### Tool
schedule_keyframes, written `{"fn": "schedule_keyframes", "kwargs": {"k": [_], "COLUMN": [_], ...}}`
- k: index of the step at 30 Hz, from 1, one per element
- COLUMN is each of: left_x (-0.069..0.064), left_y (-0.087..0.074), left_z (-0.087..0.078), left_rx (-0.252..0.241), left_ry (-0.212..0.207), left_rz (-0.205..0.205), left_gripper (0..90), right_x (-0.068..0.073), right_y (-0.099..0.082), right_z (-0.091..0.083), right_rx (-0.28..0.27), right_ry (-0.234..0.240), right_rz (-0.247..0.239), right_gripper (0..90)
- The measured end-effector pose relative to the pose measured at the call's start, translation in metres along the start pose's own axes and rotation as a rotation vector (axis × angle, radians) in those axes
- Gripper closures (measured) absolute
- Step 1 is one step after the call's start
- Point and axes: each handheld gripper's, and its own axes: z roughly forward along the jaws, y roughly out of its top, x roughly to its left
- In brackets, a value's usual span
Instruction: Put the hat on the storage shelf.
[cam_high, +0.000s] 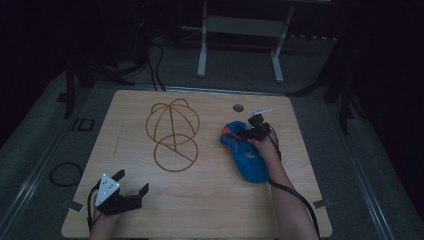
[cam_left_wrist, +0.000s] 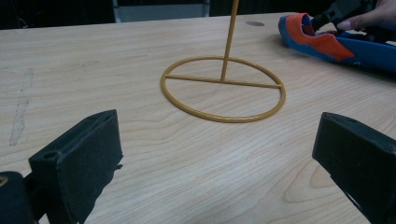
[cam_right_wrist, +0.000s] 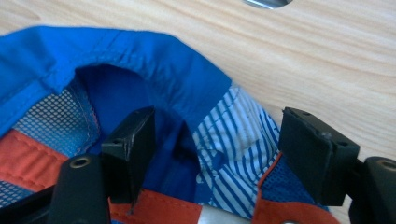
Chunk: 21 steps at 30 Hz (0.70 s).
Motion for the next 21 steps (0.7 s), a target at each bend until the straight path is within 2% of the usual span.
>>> {"fn": "schedule_keyframes", "kwargs": {"k": [3,5,7,8,12,17,21], "left_x": [0.000,0.000,0.000,0.000,0.000,0.000,0.001], "left_y": [0.000,0.000,0.000,0.000,0.000,0.000,0.000], "left_z": [0.000,0.000,0.000,0.000,0.000,0.001,0.000], "left_rx": [0.000,0.000,0.001,0.001,0.003,0.003,-0.002], "left_ry": [0.001,0.001,0.001,0.000,0.000,0.000,0.002], "left_rz": [-0.001,0.000,0.001,0.001,0.002,0.000,-0.008], "left_gripper": [1.8,1.8,1.8,1.8,1.9,1.8,1.8], "right_x": [0.004,0.004,0.003,0.003,0.005,0.010,0.016], "right_y": [-0.001,-0.001,-0.002,-0.003,-0.005,-0.004,-0.004], "right_z": [0.002,0.001,0.001,0.000,-0.002,-0.003,-0.003], "right_rx": [0.005,0.004,-0.004,-0.008,-0.030,-0.025,-0.021], "right_ry": [-0.020,-0.015,0.015,0.019,0.019,0.044,0.009], "right_rz": [-0.040,-0.042,-0.043,-0.040,-0.040,-0.082,-0.093], "right_gripper": [27.7,31.0,38.4,40.9,61.3,81.2,85.8]}}
